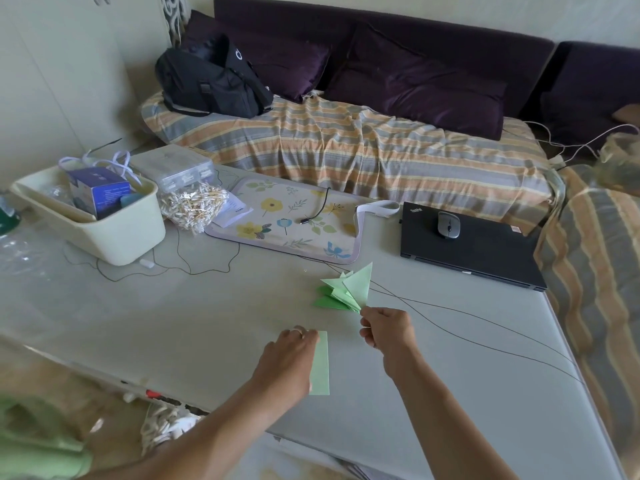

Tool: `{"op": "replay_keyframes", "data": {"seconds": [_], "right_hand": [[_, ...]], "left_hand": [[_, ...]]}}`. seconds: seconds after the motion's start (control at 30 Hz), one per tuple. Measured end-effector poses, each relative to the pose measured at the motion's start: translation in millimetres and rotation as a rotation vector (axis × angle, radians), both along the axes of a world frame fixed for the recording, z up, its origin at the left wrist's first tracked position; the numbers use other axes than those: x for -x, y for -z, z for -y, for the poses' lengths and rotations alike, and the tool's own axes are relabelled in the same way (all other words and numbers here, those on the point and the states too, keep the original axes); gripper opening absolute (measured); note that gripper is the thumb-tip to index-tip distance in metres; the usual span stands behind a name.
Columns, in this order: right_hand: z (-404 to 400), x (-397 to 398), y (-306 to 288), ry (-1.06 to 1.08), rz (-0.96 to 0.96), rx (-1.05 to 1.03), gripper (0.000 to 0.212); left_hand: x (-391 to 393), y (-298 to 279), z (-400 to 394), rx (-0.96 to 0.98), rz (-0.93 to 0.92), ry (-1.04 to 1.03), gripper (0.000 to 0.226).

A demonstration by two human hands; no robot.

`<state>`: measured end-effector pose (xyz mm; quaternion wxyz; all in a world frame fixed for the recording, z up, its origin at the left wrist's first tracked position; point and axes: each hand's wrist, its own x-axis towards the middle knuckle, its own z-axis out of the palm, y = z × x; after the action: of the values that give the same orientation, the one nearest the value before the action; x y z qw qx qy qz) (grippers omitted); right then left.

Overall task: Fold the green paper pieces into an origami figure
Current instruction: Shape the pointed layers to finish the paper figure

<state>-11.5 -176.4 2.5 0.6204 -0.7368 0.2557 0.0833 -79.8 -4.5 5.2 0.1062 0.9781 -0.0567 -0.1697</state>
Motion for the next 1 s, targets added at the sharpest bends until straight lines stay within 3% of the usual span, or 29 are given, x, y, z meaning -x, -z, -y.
{"op": "replay_keyframes", "data": {"seconds": [0.2,0.43,0.53,0.67,0.83,1.0], "right_hand": [[-6,-8,6,0.081,0.039,-0.095,0.01],[-13,-6,1,-0.036,0.059,-0.105,0.012],[-14,-4,3,-0.112,0.023,-0.054,0.014],[-20,4,8,-0.285,-0.103,0.163,0.018],[-29,19,-1,-0.393,-0.275,0.064,0.02],[-28,27,2,-0.42,-0.209,-0.022,0.025]], "left_hand": [[6,4,0,-0.138,0.044,0.085,0.071],[5,5,-2,-0.135,0.101,0.109,0.072],[5,8,-1,-0.113,0.115,0.103,0.077],[6,9,-2,-0.072,0.114,0.104,0.09],[6,9,-3,0.036,0.095,0.059,0.09],[7,9,-5,0.091,0.081,0.002,0.101]]}}
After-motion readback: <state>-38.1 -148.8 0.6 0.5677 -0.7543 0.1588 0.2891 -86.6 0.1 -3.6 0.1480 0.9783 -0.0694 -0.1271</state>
